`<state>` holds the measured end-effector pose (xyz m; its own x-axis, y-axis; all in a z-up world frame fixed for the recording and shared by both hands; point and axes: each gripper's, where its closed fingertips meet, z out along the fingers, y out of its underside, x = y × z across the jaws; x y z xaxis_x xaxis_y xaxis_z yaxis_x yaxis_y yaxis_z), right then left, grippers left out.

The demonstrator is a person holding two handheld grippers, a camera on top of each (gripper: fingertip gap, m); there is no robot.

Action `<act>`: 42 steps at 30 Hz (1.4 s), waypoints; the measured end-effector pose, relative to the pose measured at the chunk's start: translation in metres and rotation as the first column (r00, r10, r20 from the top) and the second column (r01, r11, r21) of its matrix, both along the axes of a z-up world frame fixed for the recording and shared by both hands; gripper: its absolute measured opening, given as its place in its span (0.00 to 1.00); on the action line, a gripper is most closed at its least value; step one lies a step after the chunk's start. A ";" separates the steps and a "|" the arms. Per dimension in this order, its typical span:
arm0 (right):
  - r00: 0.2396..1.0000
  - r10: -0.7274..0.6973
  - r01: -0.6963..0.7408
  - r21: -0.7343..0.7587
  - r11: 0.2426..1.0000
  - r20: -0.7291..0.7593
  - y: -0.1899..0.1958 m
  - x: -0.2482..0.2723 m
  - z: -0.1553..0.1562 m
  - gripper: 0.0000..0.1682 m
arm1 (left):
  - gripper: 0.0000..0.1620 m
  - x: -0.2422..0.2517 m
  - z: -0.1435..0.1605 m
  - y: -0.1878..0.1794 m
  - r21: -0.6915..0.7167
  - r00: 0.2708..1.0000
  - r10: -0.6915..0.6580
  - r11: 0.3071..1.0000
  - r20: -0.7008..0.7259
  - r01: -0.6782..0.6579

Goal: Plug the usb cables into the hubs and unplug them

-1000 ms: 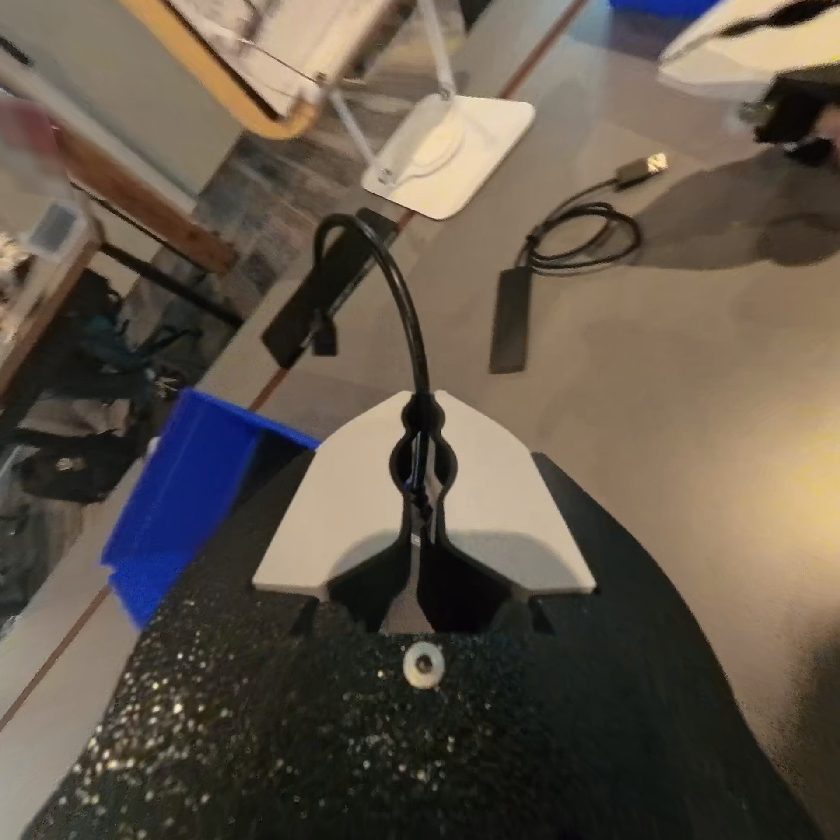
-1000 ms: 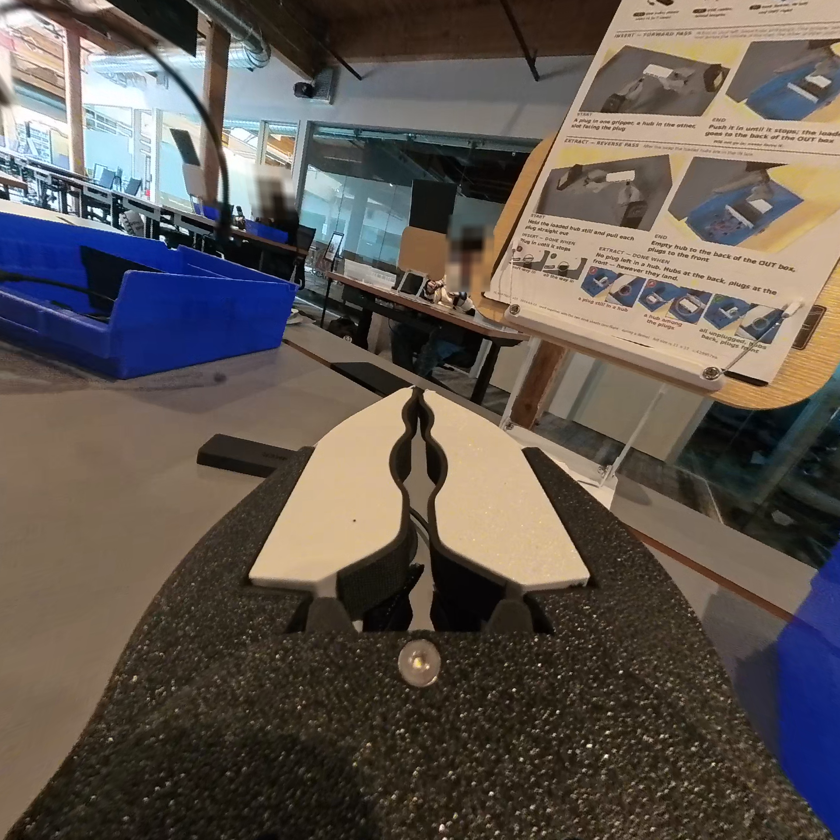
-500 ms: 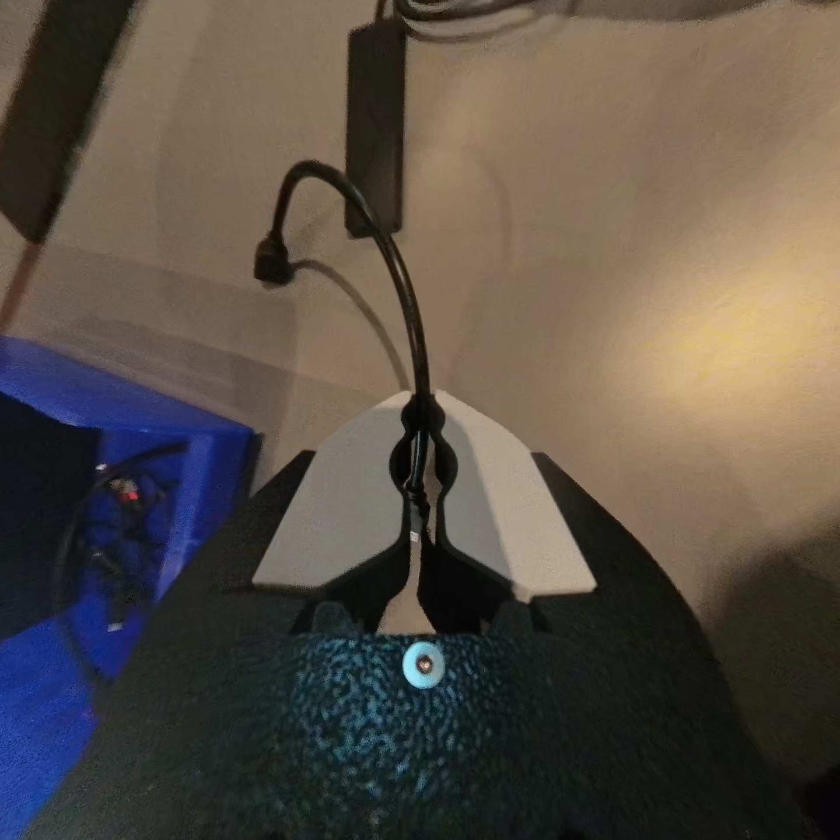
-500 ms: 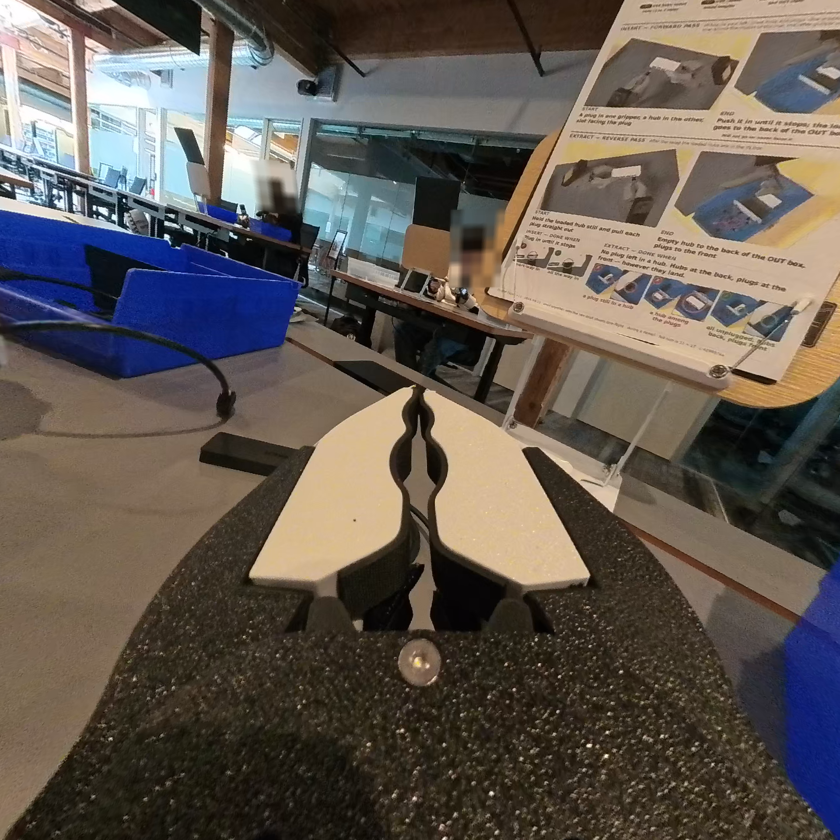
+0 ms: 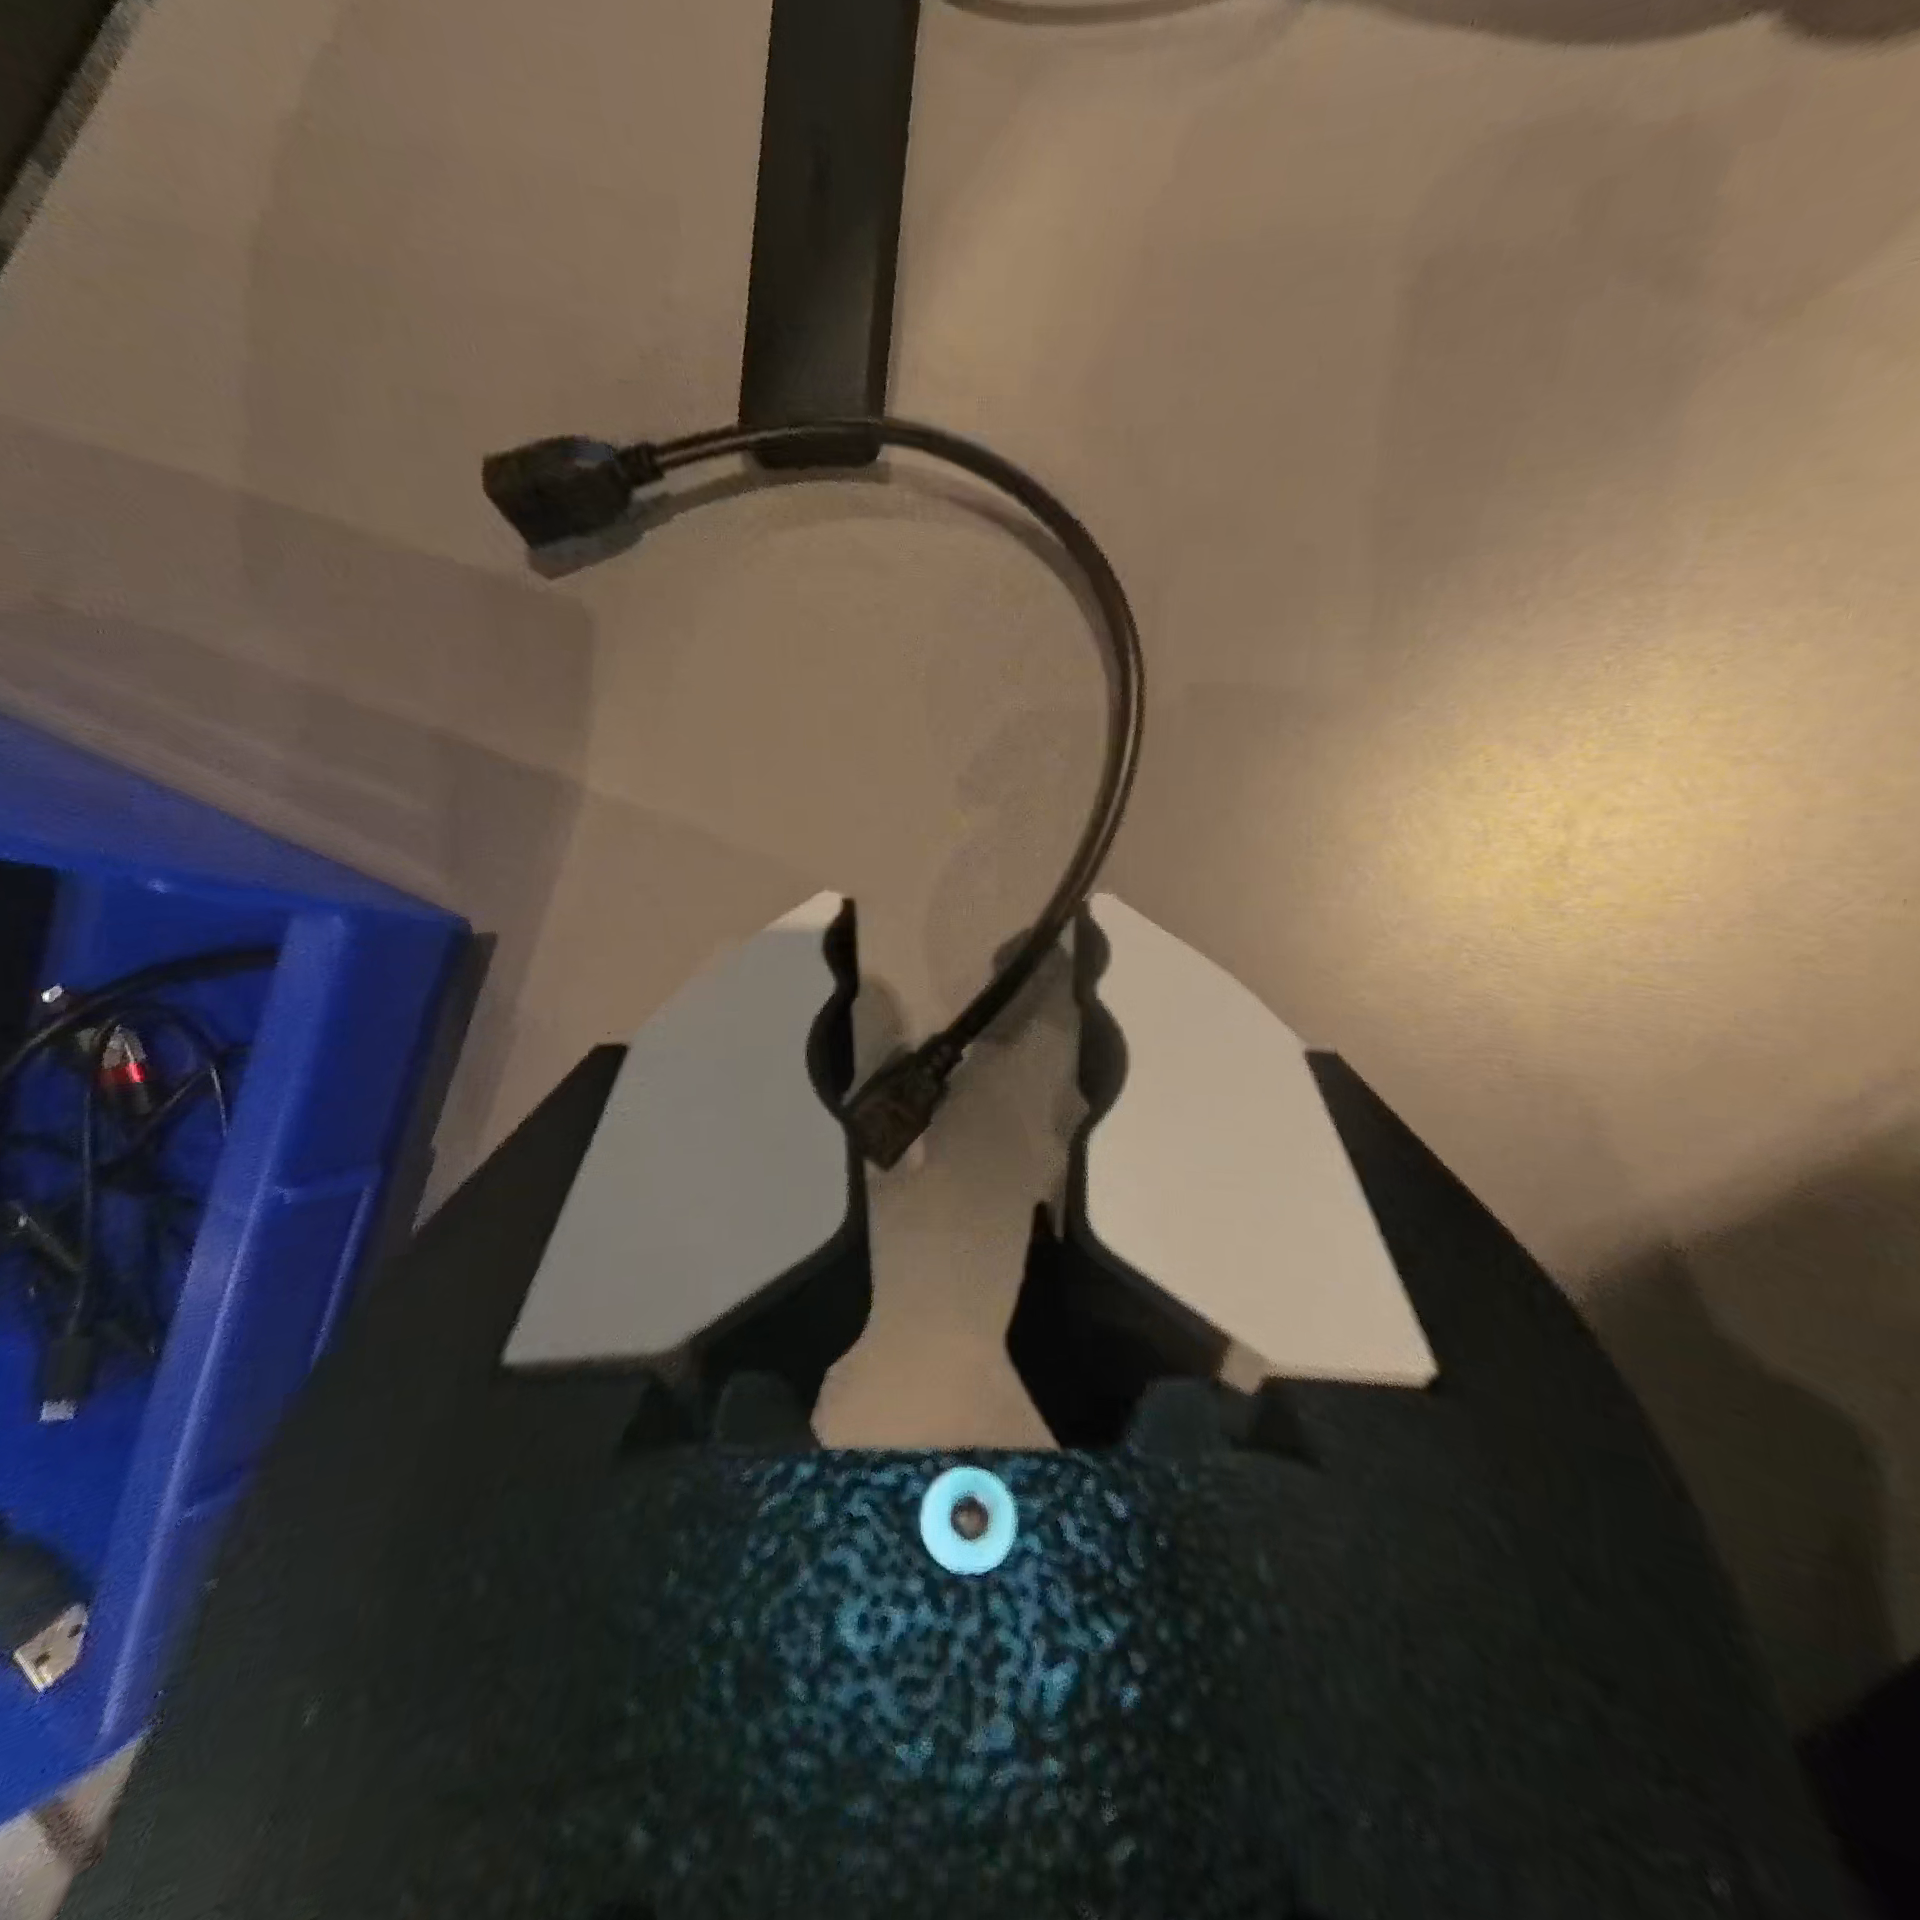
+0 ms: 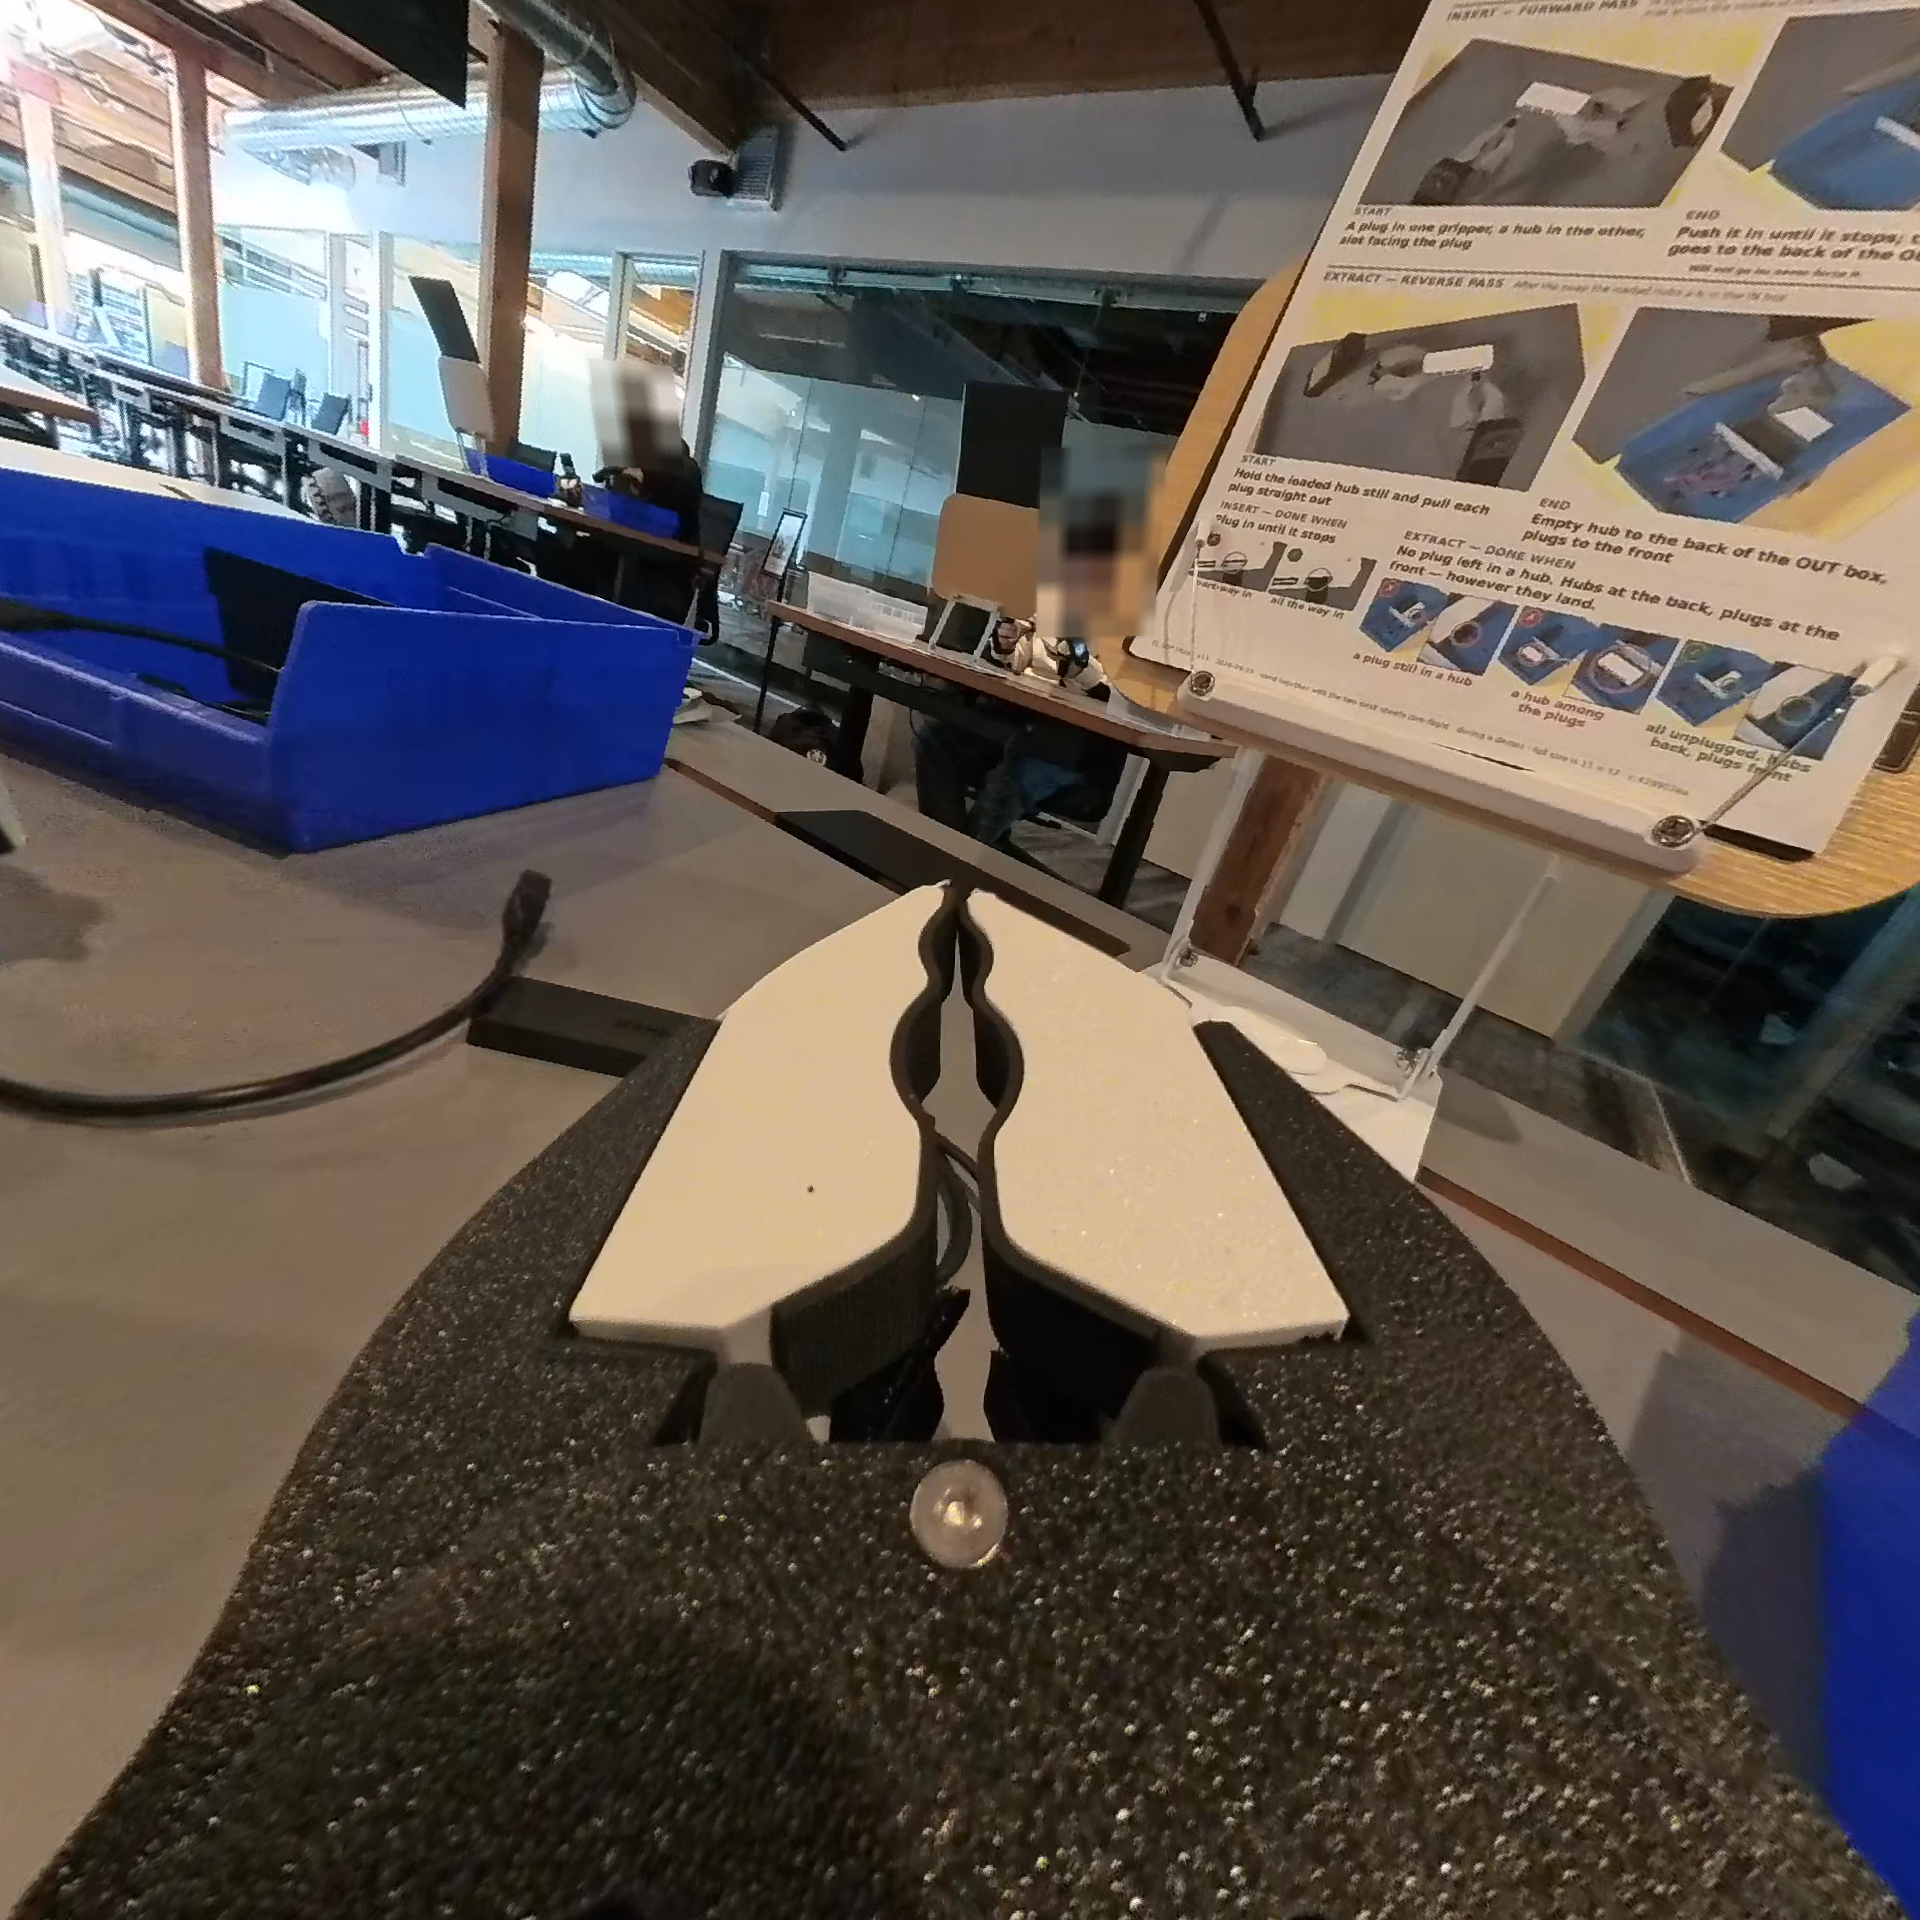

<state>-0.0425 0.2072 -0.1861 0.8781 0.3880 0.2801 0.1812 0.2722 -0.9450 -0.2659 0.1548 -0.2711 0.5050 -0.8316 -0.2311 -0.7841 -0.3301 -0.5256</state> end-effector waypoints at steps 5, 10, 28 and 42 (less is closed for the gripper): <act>1.000 0.000 0.000 0.003 1.000 0.002 0.000 0.000 0.000 0.00 | 0.27 0.011 0.020 0.009 0.060 0.999 0.000 0.998 0.045 -0.003; 1.000 0.004 -0.004 -0.003 1.000 0.003 0.000 -0.002 -0.001 0.00 | 0.18 0.067 0.037 0.027 0.100 0.976 -0.164 0.984 0.146 0.150; 1.000 0.012 -0.013 -0.011 1.000 -0.010 0.002 -0.001 -0.001 0.00 | 0.29 0.101 -0.037 0.099 -0.275 0.998 -0.058 0.960 -0.018 0.050; 0.997 0.011 -0.013 -0.033 0.999 -0.073 0.001 0.003 0.000 0.00 | 0.19 0.112 -0.023 0.108 0.122 0.983 0.004 0.992 0.184 -0.027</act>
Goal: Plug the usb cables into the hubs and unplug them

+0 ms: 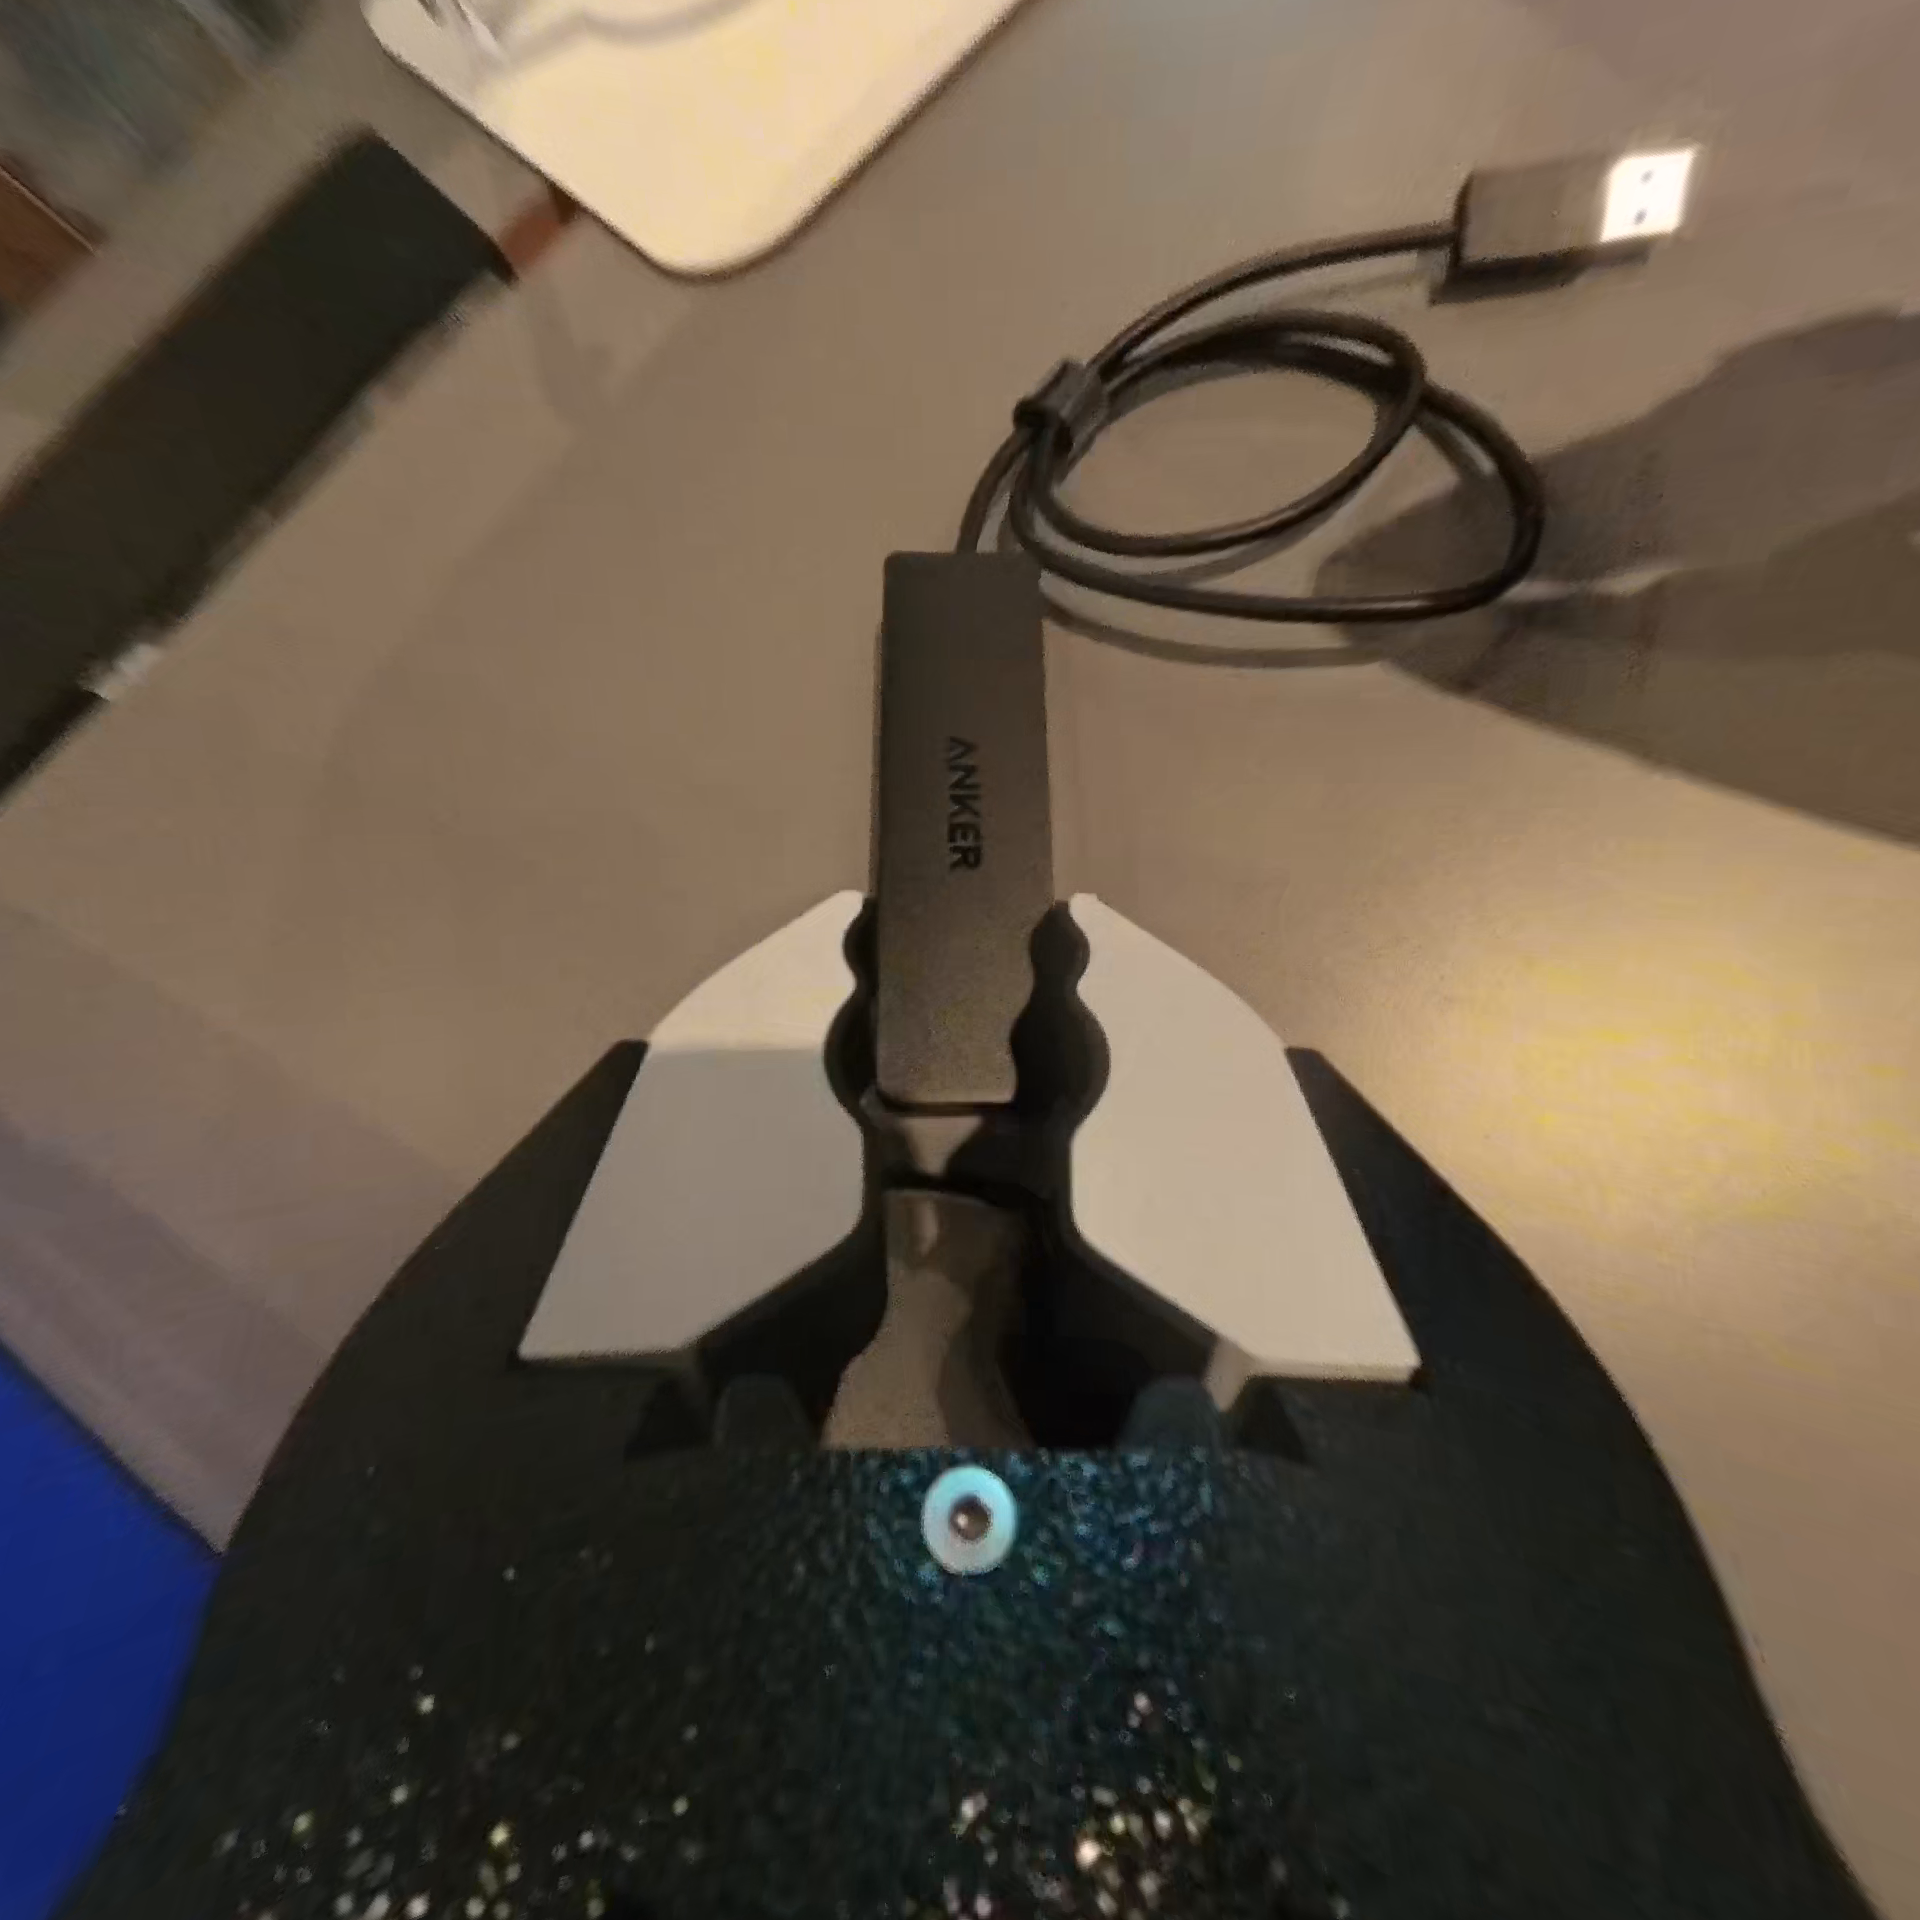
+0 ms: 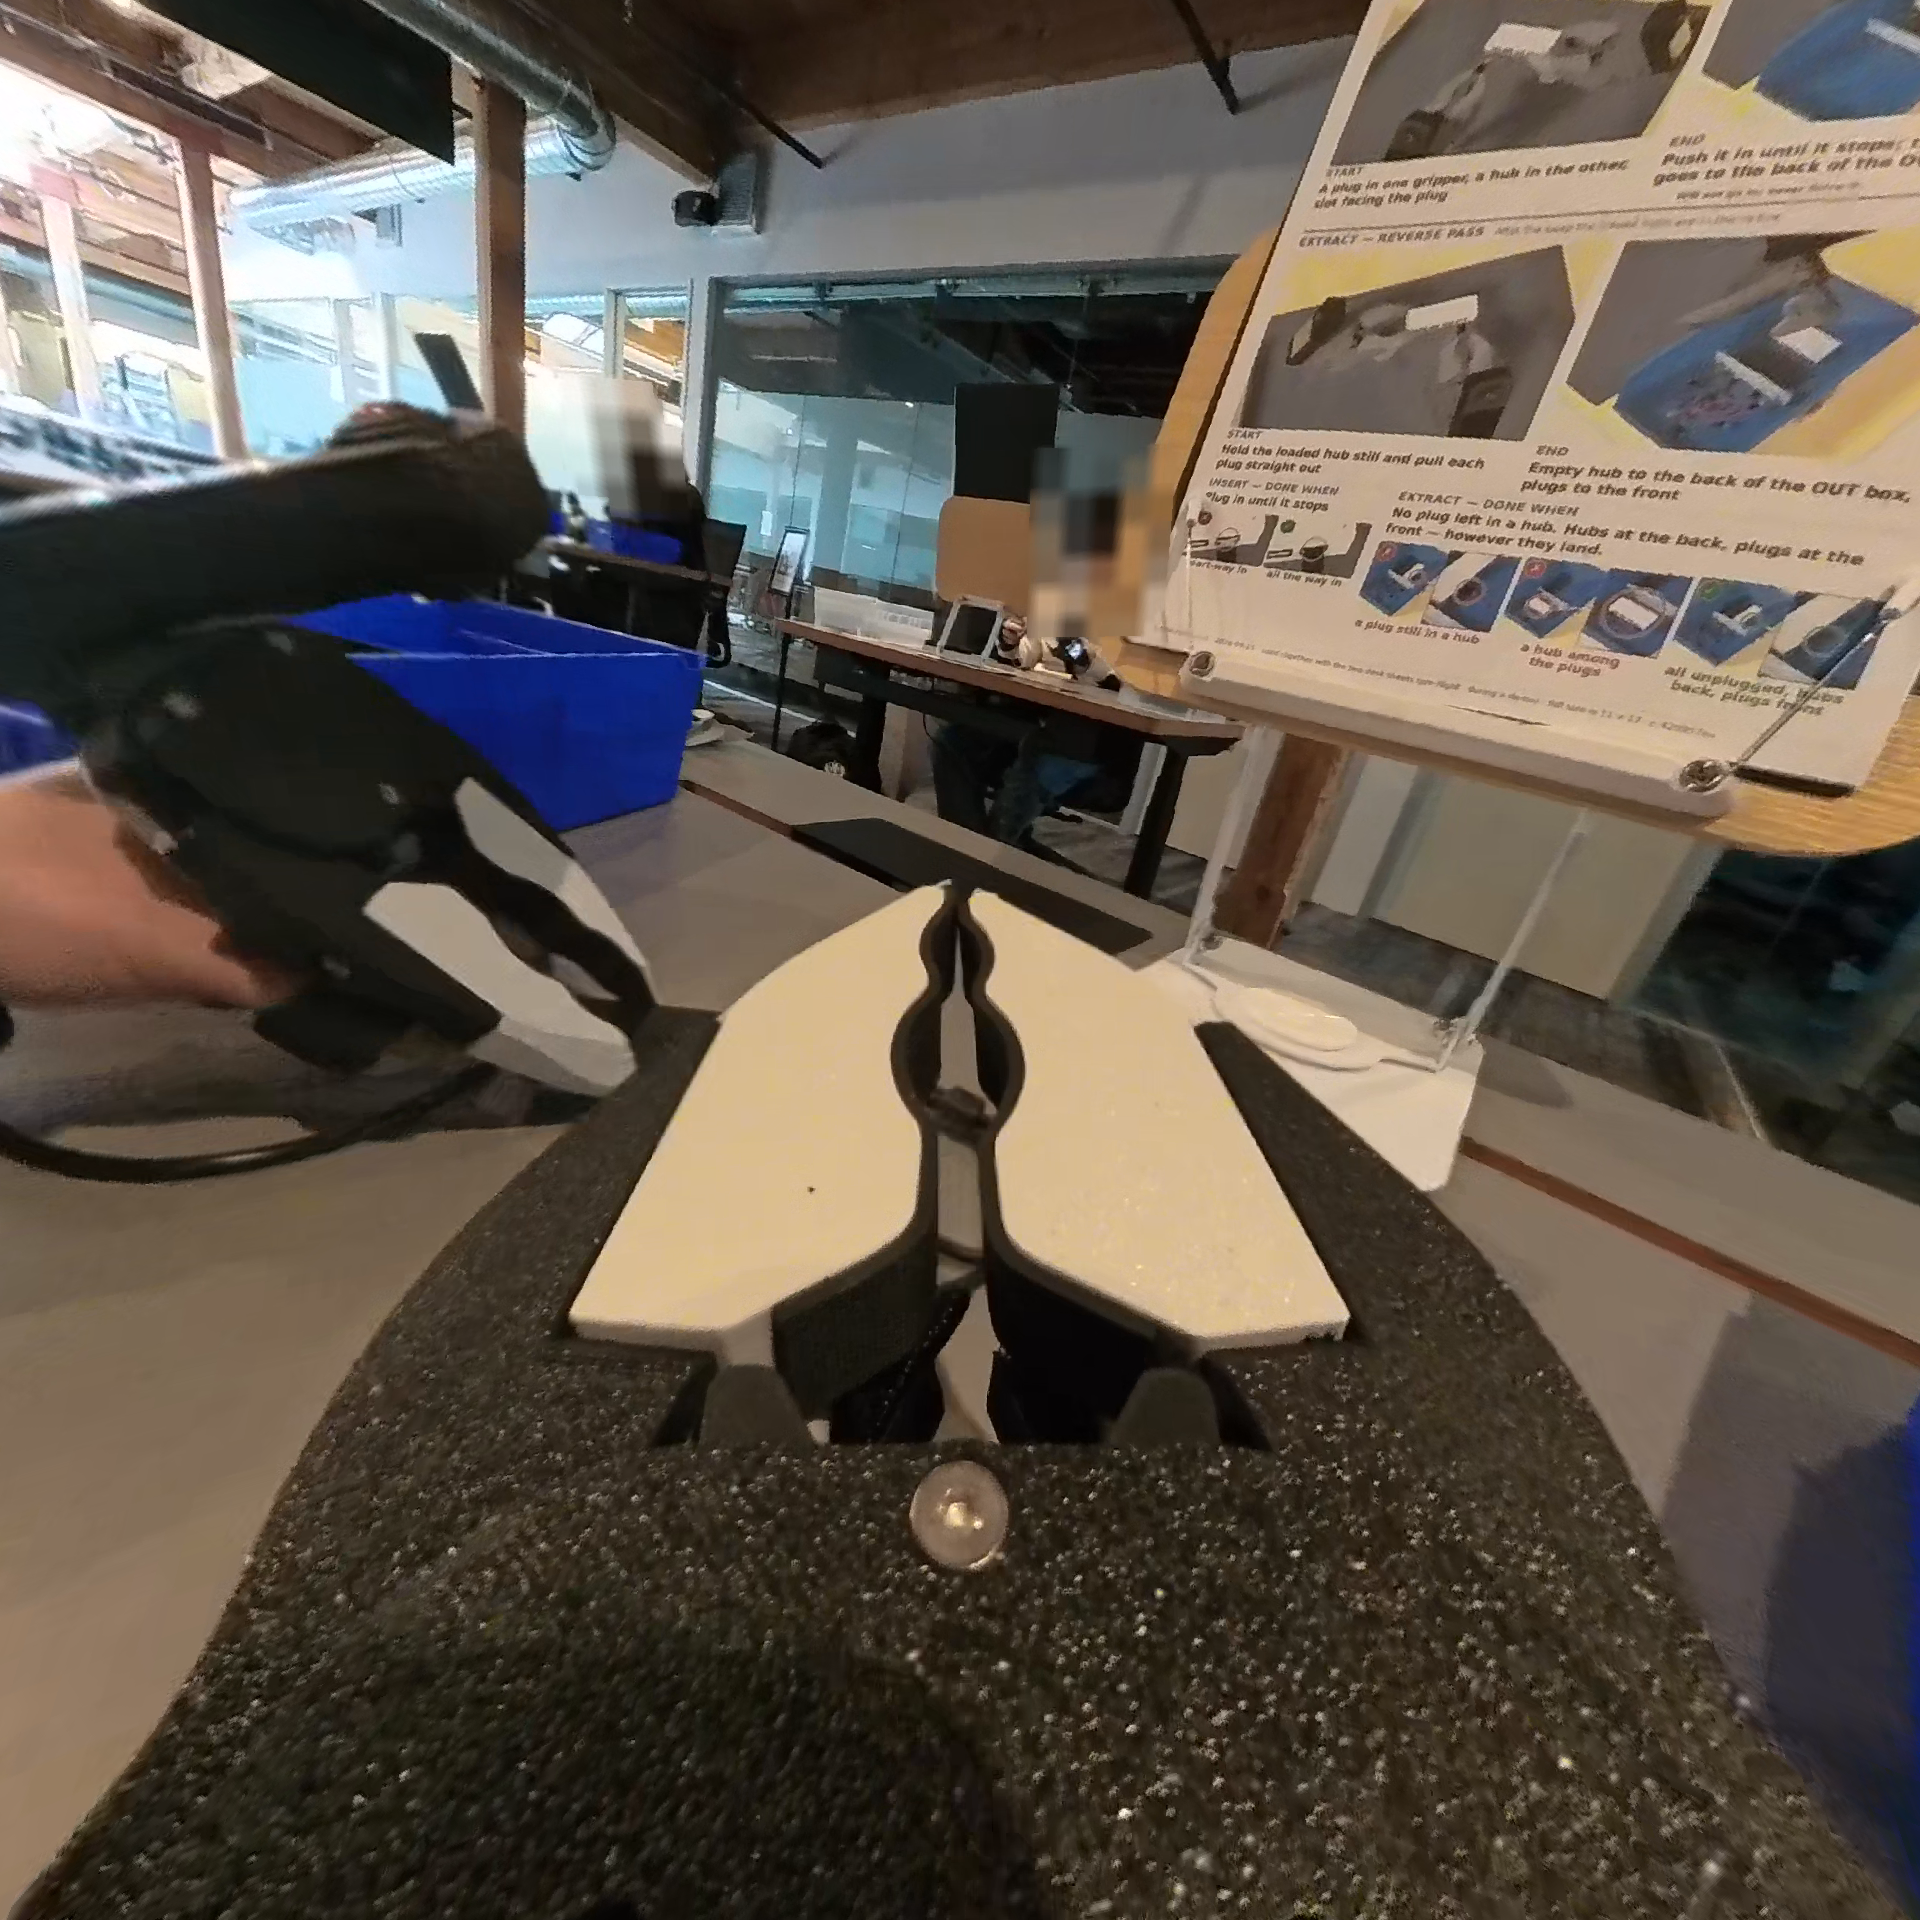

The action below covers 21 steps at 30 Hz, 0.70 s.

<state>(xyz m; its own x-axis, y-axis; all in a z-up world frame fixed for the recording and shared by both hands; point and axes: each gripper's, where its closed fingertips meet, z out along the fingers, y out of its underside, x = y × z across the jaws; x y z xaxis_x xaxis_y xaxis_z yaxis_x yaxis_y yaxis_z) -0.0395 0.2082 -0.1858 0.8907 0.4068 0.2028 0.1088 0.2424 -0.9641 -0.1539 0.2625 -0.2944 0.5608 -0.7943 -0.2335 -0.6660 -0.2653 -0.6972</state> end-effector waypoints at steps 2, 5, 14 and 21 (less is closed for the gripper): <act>0.999 0.025 -0.026 -0.025 0.999 -0.047 -0.002 -0.003 0.001 0.00 | 0.19 0.008 0.005 -0.002 0.095 1.000 -0.010 0.995 0.029 0.007; 0.987 0.080 -0.092 -0.087 0.992 -0.136 -0.005 -0.010 0.001 0.00 | 0.19 0.018 0.018 -0.006 0.216 0.995 -0.045 0.976 0.086 0.026; 0.887 0.159 -0.283 -0.239 0.929 -0.432 -0.022 -0.022 -0.001 0.00 | 0.19 0.027 0.030 -0.013 0.131 0.952 -0.055 0.991 0.302 0.016; 0.923 0.101 -0.204 -0.252 0.946 -0.370 -0.016 -0.010 -0.004 0.00 | 0.19 0.037 0.017 -0.030 0.074 0.982 -0.038 0.997 0.183 0.025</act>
